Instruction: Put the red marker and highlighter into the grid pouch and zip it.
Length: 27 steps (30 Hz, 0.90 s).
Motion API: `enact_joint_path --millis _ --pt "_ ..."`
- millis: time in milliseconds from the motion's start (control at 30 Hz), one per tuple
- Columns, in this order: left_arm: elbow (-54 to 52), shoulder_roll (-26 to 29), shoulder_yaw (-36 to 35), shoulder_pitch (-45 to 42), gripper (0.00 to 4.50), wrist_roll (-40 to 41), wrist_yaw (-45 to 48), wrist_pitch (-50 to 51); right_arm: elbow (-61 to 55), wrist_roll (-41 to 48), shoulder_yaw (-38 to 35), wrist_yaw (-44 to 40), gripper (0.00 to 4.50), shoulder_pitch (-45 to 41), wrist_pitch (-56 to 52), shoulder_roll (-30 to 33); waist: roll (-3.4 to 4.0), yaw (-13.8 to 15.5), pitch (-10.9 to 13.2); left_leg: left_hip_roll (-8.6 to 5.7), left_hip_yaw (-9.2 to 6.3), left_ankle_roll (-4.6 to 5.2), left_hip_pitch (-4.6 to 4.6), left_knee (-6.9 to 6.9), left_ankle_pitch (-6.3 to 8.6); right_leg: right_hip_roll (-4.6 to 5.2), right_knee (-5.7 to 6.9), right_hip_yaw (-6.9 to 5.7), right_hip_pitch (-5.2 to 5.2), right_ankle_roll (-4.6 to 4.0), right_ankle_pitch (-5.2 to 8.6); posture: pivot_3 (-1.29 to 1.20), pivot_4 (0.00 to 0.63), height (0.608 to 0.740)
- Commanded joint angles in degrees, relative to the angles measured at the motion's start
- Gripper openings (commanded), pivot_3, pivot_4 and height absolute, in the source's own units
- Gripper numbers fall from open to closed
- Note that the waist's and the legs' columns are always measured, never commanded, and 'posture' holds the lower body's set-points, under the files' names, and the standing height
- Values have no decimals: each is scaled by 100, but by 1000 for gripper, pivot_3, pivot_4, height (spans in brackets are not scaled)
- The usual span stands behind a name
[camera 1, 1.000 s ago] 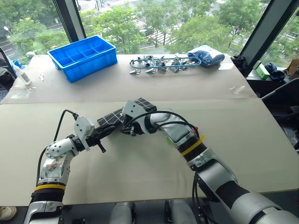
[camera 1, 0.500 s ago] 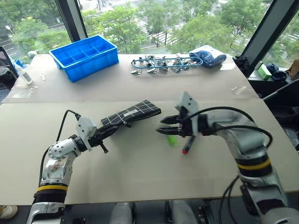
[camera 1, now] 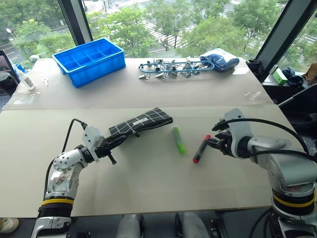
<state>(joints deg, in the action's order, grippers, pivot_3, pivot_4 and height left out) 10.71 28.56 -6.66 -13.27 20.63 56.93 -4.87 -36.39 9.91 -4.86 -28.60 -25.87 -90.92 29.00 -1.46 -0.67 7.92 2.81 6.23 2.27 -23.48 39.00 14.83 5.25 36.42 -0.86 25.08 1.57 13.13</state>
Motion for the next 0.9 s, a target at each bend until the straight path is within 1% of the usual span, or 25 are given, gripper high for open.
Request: enact_joint_path --millis 33,167,233,267,300,333,367,433,533,667,900 --pt "-98 -77 34 -68 0 71 -12 -29 52 -61 -413 448 2300 -157 -158 -358 0 -1 0 0 0 0 0 0 0 0 0 0 0 0 0 0 150 740" --pt "-60 -126 28 -68 0 48 -19 -50 64 -133 -520 854 2300 -143 -158 -477 0 2 0 -2 3 0 -4 0 0 0 -6 -2 -1 2 -1 0 150 740" --pt "-31 -144 34 -75 0 41 -26 -58 -10 -55 -459 889 2807 -172 -158 -328 0 0 0 -2 4 0 -3 0 0 0 -7 -1 -1 3 -1 0 150 740" --pt "-20 -152 39 -78 0 37 -28 -61 -44 -13 -438 901 2926 -195 -158 -287 0 1 0 -2 4 0 -3 0 0 0 -6 -1 -1 2 -1 0 150 740" --pt "0 -160 45 -85 0 27 -28 -74 -58 25 -436 924 3168 -219 -158 -289 0 -2 0 -2 3 0 -3 0 0 0 -7 -1 -1 3 -1 0 150 740" --pt "21 -170 51 -96 0 20 -29 -82 -68 139 -397 883 3668 -217 -158 -276 0 -4 0 -2 3 0 -3 -1 0 0 -8 -1 -1 3 -1 0 150 740" --pt "36 -181 55 -110 0 21 -28 -83 -101 227 -345 870 4011 -194 -158 -281 0 -4 0 -1 2 0 -2 -1 0 -1 -8 -1 -1 2 -1 0 150 740" --pt "56 -197 62 -134 0 17 -24 -82 -106 327 -334 950 4457 -140 -158 -361 0 -5 0 -1 0 1 -2 -1 0 -2 -8 -1 -2 2 -1 0 150 740" --pt "104 -209 79 -187 0 7 -22 -87 -112 437 -375 1146 4457 -42 -158 -562 0 -5 0 0 0 1 -2 -2 0 -2 -8 -1 -3 3 -1 0 150 740" --pt "99 -201 83 -170 0 14 -11 -82 -141 277 -461 1736 4457 176 -158 -1024 0 0 0 -1 1 1 -2 -1 0 -1 -9 -2 -5 3 -1 0 150 740" --pt "70 -186 66 -151 0 19 -29 -56 -237 208 -491 2433 4457 261 -158 -1501 0 -5 0 -1 2 0 -2 -1 0 -2 -10 -2 -5 5 -3 0 150 740"
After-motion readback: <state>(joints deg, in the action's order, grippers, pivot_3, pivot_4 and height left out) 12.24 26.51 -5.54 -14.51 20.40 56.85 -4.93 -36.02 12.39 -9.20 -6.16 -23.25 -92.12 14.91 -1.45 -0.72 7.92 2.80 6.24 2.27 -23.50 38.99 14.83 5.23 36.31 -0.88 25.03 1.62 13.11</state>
